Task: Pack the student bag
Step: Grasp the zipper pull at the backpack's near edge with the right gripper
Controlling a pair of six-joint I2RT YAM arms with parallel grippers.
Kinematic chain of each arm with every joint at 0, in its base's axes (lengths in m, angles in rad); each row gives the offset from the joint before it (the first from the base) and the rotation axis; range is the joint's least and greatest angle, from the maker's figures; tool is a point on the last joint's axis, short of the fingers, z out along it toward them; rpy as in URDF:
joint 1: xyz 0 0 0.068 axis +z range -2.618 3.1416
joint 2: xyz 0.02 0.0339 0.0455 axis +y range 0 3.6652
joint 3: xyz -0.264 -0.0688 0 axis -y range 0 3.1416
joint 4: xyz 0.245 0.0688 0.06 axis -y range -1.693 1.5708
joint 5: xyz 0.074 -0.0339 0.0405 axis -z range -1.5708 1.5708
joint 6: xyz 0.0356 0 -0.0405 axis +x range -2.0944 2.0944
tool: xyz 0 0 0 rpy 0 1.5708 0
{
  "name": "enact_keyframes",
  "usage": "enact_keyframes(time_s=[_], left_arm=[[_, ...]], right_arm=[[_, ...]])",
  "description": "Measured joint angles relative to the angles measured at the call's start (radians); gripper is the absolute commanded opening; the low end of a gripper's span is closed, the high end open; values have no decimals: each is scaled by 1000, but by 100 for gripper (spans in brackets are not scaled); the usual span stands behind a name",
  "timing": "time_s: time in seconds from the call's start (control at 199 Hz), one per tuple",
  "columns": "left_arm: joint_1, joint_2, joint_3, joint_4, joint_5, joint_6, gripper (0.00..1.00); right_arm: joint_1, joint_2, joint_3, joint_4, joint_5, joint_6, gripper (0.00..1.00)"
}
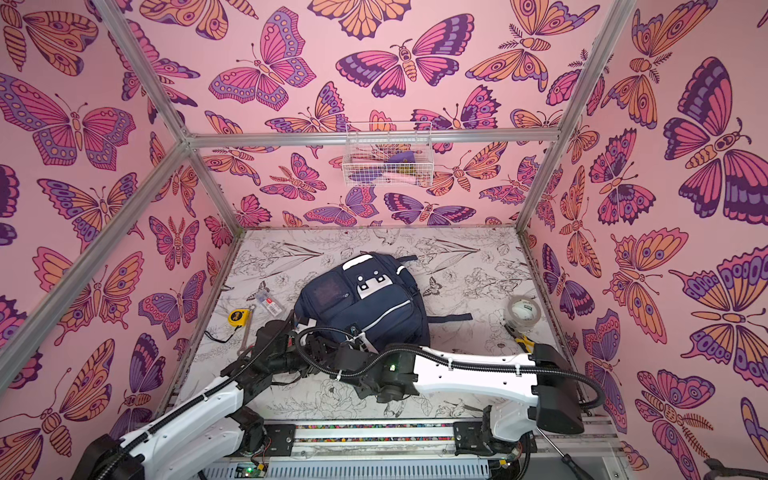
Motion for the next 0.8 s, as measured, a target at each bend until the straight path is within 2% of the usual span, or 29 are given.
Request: enact_keyframes(time_s=[0.246,0.461,0.802], left_arm=[[0,-56,-41,26,3,-20,47],[-4,-31,-43,32,3,-16,40],[-5,6,-29,38,12,-8,39]], right_arm=[[2,68,16,14,-69,9,48],[-21,132,24,18,-94,23,47],[-50,201,64,3,-99,26,37]])
